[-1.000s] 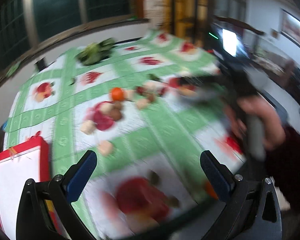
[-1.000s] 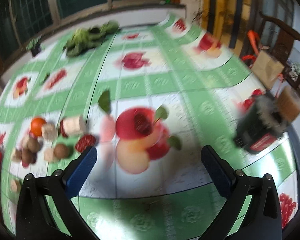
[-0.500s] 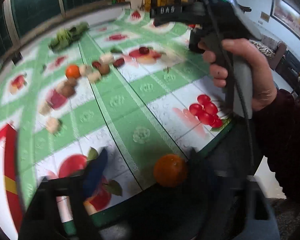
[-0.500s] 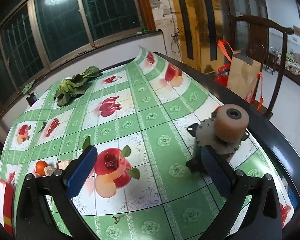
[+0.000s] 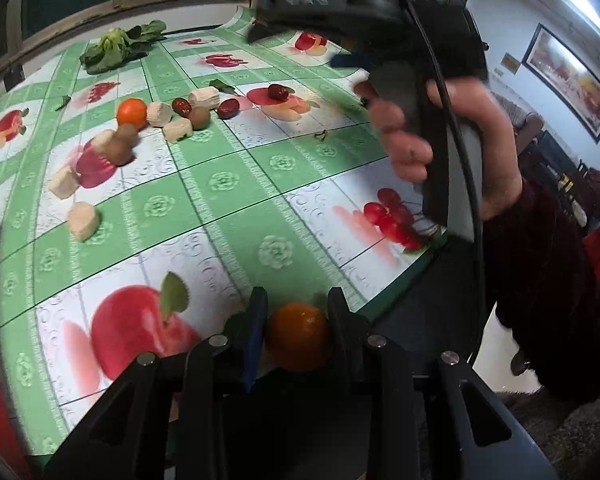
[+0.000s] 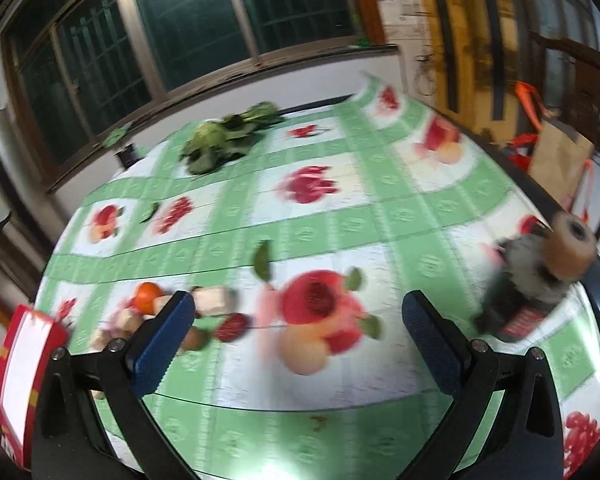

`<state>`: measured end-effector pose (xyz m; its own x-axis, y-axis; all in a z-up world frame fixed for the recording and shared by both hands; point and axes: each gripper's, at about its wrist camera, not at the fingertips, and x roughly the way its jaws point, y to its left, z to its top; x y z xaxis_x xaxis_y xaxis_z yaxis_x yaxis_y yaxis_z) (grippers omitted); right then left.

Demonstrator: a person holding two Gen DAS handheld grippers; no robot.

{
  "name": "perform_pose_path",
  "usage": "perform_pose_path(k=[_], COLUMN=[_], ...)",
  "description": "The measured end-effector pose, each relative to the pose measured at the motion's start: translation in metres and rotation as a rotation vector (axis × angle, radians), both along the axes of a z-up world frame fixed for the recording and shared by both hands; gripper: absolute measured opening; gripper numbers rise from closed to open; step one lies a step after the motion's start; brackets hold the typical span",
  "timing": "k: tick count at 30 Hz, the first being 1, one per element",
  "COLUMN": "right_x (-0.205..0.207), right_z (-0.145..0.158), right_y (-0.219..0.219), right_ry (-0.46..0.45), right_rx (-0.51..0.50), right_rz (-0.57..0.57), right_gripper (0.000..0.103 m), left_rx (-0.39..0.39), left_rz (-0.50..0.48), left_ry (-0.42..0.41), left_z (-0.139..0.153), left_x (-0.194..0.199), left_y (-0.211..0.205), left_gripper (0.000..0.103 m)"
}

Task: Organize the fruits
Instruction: 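Reach to the orange and close the left gripper around it, then carry the orange into the red tray and open the left gripper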

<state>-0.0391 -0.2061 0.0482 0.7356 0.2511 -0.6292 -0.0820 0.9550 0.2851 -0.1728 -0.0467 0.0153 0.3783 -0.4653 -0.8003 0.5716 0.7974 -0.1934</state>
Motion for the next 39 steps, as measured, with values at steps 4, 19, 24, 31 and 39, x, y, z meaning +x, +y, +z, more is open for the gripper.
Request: perform_pose_path(k=[4,19,24,31,39], right_x=[0.022,0.097,0.098,0.102,0.094], right_z=[0.01,-0.042,-0.044,-0.045,-0.045], right_y=[0.042,0.116,0.12,0.119,0.131], right_ry=[0.048,0.344,0.327,0.338,0.375], right_rx=[0.035,0.172,0.095,0.056,0.021], right_rz=[0.152,0.284,0.318,0.359,0.447], right_gripper=[0.103,0.079,0.069,0.047,0.037], left_rx=[0.026,-0.085,-0.107,-0.031,0.031], left_rz=[0.077,0.372,0.345,0.315,0.278], left_ry=[-0.015,0.027,0.03,-0.02,0.046], left_z=[0.003,0.007,0.016,0.026,0.005], left_x=[0.007,0.034,0.022,0.017,0.025], left_y=[0.025,0.105,0.11,0.103,0.085], left_gripper=[0.03,0.034,0.054,0.062,0.062])
